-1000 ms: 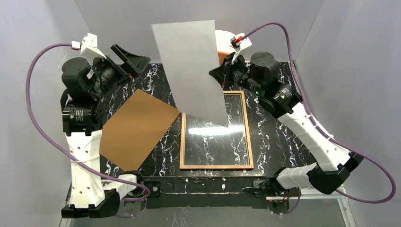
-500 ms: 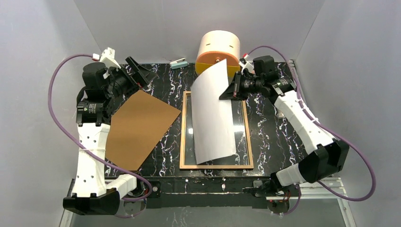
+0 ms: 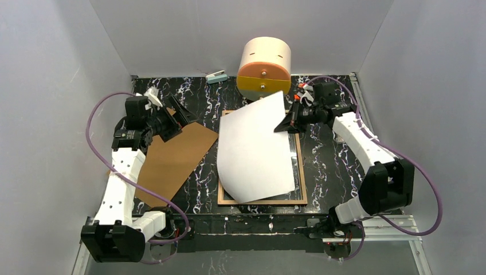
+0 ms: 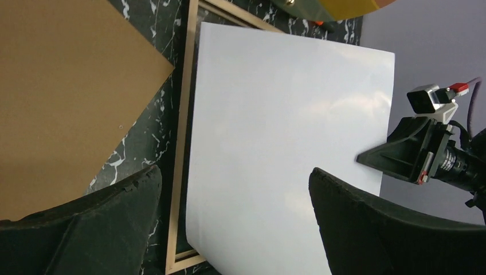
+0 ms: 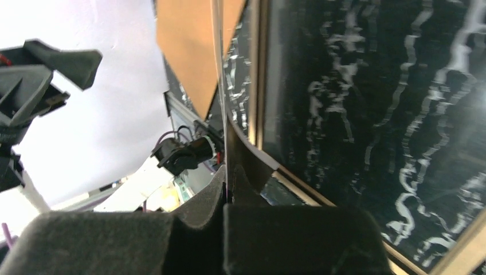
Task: Put the photo into the frame
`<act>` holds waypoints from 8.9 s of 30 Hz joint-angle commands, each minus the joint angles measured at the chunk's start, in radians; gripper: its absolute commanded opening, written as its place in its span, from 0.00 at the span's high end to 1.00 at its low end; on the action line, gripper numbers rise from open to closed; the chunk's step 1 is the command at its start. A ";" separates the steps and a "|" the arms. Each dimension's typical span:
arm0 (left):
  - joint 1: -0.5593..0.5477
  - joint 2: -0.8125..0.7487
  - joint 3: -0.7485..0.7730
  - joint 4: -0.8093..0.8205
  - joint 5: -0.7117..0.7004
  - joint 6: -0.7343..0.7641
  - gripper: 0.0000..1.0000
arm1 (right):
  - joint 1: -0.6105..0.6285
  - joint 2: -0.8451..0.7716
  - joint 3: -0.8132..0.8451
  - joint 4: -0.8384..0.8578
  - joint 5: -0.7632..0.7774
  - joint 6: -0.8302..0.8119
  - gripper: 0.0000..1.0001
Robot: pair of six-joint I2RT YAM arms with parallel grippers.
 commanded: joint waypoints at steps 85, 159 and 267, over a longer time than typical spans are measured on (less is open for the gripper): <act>-0.375 0.404 -0.302 0.372 -0.245 -0.081 0.13 | -0.077 0.233 -0.144 0.190 0.224 -0.197 0.81; -0.140 0.240 -0.236 0.140 -0.817 -0.111 0.09 | 0.674 0.502 0.111 0.635 0.398 0.248 0.55; 0.304 0.807 0.094 0.188 0.103 0.208 0.28 | 0.594 0.514 0.118 1.088 0.558 0.440 0.48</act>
